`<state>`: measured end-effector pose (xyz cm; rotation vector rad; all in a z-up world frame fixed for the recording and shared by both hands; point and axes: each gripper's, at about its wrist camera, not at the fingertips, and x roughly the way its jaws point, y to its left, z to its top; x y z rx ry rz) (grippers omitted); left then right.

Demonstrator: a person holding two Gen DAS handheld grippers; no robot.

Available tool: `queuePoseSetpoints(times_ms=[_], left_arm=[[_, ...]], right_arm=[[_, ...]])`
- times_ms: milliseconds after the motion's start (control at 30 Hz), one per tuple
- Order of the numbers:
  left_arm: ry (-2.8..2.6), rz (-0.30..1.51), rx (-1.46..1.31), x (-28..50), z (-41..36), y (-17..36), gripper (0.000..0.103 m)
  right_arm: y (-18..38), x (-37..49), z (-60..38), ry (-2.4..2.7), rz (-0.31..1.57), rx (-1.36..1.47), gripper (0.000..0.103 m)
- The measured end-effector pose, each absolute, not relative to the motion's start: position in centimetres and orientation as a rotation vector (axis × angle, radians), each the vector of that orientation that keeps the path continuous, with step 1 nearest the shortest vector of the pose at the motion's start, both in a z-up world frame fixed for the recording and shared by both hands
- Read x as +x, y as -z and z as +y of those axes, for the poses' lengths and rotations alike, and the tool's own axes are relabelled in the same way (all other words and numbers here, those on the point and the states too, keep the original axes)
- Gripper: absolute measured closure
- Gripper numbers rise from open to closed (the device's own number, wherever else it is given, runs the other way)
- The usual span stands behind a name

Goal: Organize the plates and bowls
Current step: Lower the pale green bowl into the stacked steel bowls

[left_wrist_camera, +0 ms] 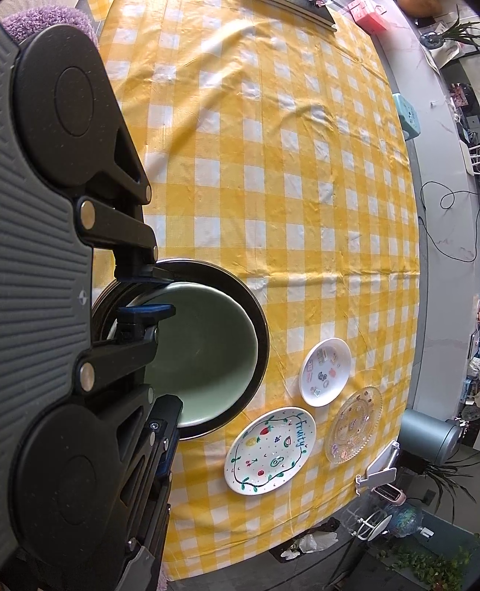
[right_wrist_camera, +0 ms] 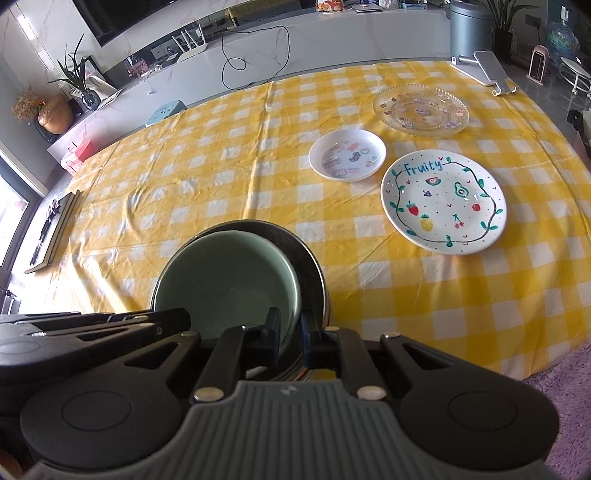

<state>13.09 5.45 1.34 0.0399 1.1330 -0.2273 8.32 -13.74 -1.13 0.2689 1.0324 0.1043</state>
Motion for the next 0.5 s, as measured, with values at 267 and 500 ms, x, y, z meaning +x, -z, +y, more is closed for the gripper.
queuePoseSetpoints(times_ms=[267, 500], left_arm=[[0.231, 1.139, 0.063, 13.25, 5.15, -1.15, 0.09], [0.233, 1.109, 0.085, 13.37, 5.02, -1.7, 0.088]], right_arm=[[1.22, 8.42, -13.92, -0.102, 1.028, 0.292, 0.092], [0.54, 8.26, -14.19, -0.112, 0.989, 0.326, 0.078]])
